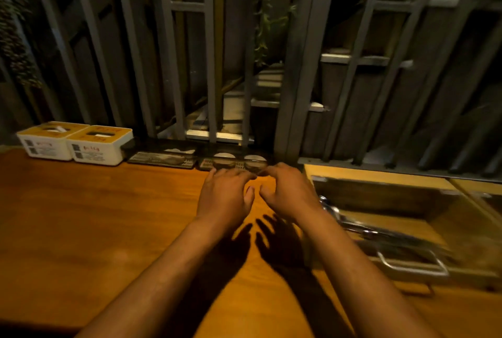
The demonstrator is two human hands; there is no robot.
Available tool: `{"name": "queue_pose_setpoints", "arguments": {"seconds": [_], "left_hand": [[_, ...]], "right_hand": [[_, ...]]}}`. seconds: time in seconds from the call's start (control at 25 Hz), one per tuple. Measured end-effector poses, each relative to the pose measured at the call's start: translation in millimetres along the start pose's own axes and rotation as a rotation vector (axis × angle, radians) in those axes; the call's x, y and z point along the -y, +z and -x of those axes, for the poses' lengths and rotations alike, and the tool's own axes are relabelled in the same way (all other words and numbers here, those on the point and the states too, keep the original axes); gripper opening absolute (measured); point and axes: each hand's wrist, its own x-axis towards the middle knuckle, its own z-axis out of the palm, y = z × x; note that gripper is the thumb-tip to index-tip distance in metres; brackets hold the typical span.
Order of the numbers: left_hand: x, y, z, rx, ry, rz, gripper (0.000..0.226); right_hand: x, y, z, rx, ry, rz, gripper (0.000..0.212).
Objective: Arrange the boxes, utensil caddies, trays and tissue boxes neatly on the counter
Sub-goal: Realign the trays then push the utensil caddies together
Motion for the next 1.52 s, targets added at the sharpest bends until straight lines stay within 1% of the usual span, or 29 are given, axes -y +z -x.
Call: {"name": "queue_pose_setpoints", "arguments": {"seconds": [0.04,0.12,0.2,0.28,0.32,0.36,0.44,0.52,0.68,0.8,1.0,1.2,1.52], "left_hand": [[-26,-4,15,-0.039,-0.005,0.053,0.032],[-81,-6,41,-0.07,-0.032,0.156,0.033],[-135,3,56,-0.045,-0.025,0.197,0.037],[-176,19,57,0.015,0.019,0.157,0.045],[-196,28,56,0.062,0.034,0.111,0.05],[-211,36,53,0.112,0.041,0.057,0.056],[-226,53,47,0.189,0.031,-0.054,0.063],[-221,66,42,0.217,0.014,-0.133,0.067],[-204,82,39,0.181,0.024,-0.208,0.066],[-193,89,23,0.162,0.013,-0.203,0.065],[-156,104,-16,0.122,0.026,-0.175,0.065],[-124,125,-62,0.137,0.014,-0.166,0.065],[-98,143,-108,0.164,0.018,-0.136,0.066]], "right_hand": [[-18,-22,29,-0.04,-0.032,-0.017,0.04],[-72,-61,84,-0.092,-0.034,-0.025,0.039],[-140,-92,132,-0.063,0.052,0.018,0.046],[-199,-109,162,0.032,0.159,0.118,0.064],[-221,-116,173,0.076,0.179,0.188,0.073],[-236,-118,178,0.105,0.173,0.248,0.08],[-251,-115,176,0.115,0.119,0.307,0.084],[-252,-109,164,0.112,0.076,0.311,0.082],[-257,-104,142,0.141,0.05,0.297,0.082],[-257,-97,122,0.152,0.037,0.287,0.081],[-252,-77,73,0.158,0.051,0.296,0.081],[-258,-53,18,0.138,0.056,0.309,0.082],[-265,-34,-28,0.119,0.059,0.315,0.081]]}}
